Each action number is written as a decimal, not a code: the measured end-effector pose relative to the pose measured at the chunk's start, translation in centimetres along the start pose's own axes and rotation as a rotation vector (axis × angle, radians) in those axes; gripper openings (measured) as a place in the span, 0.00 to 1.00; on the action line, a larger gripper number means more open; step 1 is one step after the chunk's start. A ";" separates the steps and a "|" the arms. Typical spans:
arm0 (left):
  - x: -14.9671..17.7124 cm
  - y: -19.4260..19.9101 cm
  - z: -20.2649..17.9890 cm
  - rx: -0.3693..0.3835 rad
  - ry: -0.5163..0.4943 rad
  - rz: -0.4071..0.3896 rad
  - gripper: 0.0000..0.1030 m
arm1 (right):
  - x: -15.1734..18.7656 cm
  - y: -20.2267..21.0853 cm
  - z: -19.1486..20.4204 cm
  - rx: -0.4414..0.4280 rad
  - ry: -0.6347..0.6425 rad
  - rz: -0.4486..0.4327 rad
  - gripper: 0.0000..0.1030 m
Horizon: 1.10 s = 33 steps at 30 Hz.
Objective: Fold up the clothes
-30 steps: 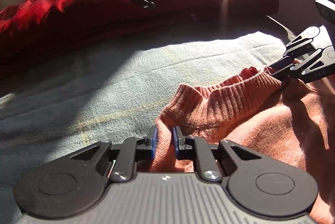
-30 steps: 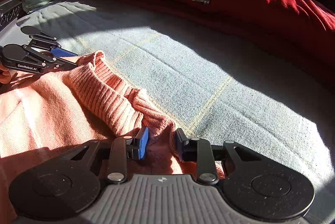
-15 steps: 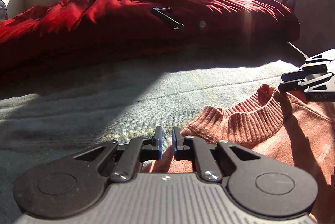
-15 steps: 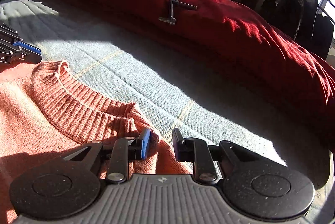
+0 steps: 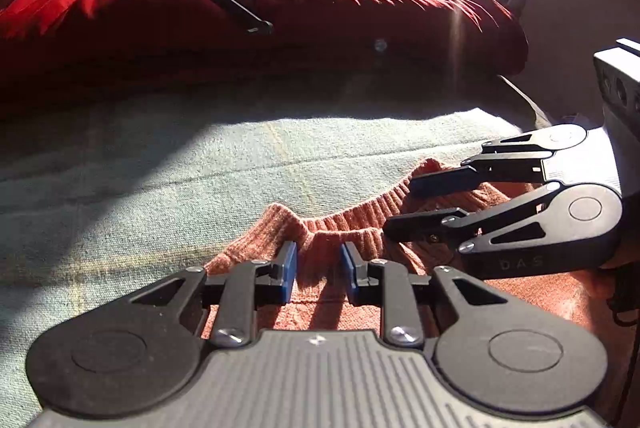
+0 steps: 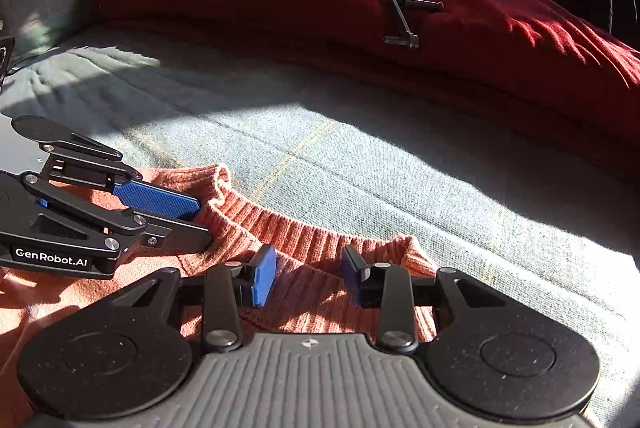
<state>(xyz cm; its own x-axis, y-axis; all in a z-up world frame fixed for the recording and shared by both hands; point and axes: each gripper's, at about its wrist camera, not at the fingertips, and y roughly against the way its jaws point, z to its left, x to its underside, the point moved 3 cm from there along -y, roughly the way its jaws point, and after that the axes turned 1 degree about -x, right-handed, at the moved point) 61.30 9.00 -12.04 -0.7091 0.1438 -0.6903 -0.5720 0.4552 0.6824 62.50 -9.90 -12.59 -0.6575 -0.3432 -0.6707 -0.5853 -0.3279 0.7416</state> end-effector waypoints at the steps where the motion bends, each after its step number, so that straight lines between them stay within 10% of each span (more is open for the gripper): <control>1: -0.1 0.5 0.2 0.009 0.019 -0.007 0.24 | -0.1 0.0 -0.3 0.014 -0.013 -0.005 0.51; 13: 5.5 4.7 -3.4 0.074 -0.180 0.089 0.46 | 5.1 6.3 0.4 -0.088 0.012 0.100 0.58; 20: 4.6 6.9 -2.8 0.023 -0.044 0.022 0.45 | 4.7 5.8 0.2 -0.049 -0.135 0.064 0.71; 33: 14.9 20.1 -8.5 0.026 0.008 -0.016 0.54 | 14.7 22.9 -0.2 0.111 -0.309 0.018 0.75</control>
<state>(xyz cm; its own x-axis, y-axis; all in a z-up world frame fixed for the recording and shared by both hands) 35.73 12.84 -6.61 -0.7031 0.1291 -0.6992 -0.5728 0.4798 0.6646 39.52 -22.60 -5.53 -0.7709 -0.0592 -0.6341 -0.6095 -0.2202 0.7616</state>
